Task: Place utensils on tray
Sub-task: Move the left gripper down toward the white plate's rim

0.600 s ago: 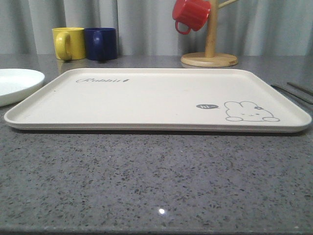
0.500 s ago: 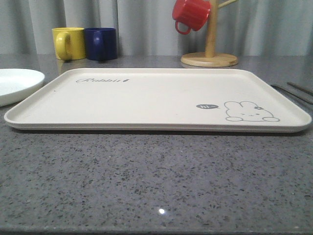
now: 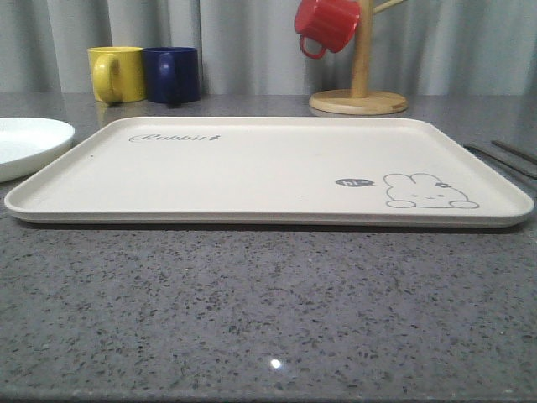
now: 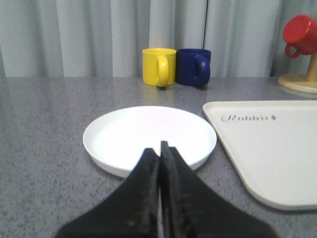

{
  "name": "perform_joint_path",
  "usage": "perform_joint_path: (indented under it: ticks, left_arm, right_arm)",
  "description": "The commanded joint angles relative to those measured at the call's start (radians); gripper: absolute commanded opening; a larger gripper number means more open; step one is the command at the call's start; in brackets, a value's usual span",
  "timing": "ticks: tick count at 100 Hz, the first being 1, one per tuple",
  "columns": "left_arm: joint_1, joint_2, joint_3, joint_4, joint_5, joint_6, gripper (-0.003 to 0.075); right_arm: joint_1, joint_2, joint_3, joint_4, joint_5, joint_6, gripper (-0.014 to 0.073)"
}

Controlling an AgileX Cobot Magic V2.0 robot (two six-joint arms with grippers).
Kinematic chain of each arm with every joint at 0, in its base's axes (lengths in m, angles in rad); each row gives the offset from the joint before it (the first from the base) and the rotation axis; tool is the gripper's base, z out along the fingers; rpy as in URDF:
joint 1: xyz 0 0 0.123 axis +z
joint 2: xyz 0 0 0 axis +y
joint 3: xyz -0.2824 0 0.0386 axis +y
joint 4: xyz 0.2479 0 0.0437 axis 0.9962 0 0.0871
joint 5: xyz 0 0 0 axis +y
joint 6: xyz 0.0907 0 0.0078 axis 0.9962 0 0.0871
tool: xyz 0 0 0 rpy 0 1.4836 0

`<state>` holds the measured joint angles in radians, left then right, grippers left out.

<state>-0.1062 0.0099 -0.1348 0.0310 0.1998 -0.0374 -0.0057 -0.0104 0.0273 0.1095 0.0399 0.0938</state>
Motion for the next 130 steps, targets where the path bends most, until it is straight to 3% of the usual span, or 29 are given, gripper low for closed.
perform_joint_path:
  ticks: [1, 41, 58, 86, 98, 117, 130]
  left_arm:
    - [0.000, 0.064, -0.135, -0.007, 0.011, -0.007, -0.0018]
    - [0.000, 0.576, -0.700, 0.049, 0.527, -0.007, -0.0018]
    - [0.000, 0.751, -0.797, 0.052, 0.560, -0.007, -0.0018]
    - [0.000, 0.901, -0.799, 0.052, 0.597, -0.005, -0.0006]
    - [0.000, 0.915, -0.799, 0.052, 0.616, -0.005, 0.0107]
    - [0.000, 0.916, -0.799, 0.052, 0.616, -0.005, 0.0442]
    - [0.000, 0.916, -0.799, 0.054, 0.607, -0.005, 0.0484]
  right_arm:
    - [-0.005, -0.022, -0.018, -0.003, -0.071, -0.011, -0.0068]
    - [-0.005, -0.022, -0.018, -0.003, -0.071, -0.011, -0.0068]
    - [-0.005, -0.022, -0.018, -0.003, -0.071, -0.011, -0.0068]
    - [-0.005, -0.022, -0.018, -0.003, -0.071, -0.011, -0.0068]
    - [-0.005, -0.022, -0.018, -0.003, -0.071, -0.011, -0.0068]
    - [-0.005, -0.022, -0.018, -0.003, -0.071, -0.011, -0.0068]
    - [-0.005, -0.022, -0.018, -0.003, -0.071, -0.011, -0.0068]
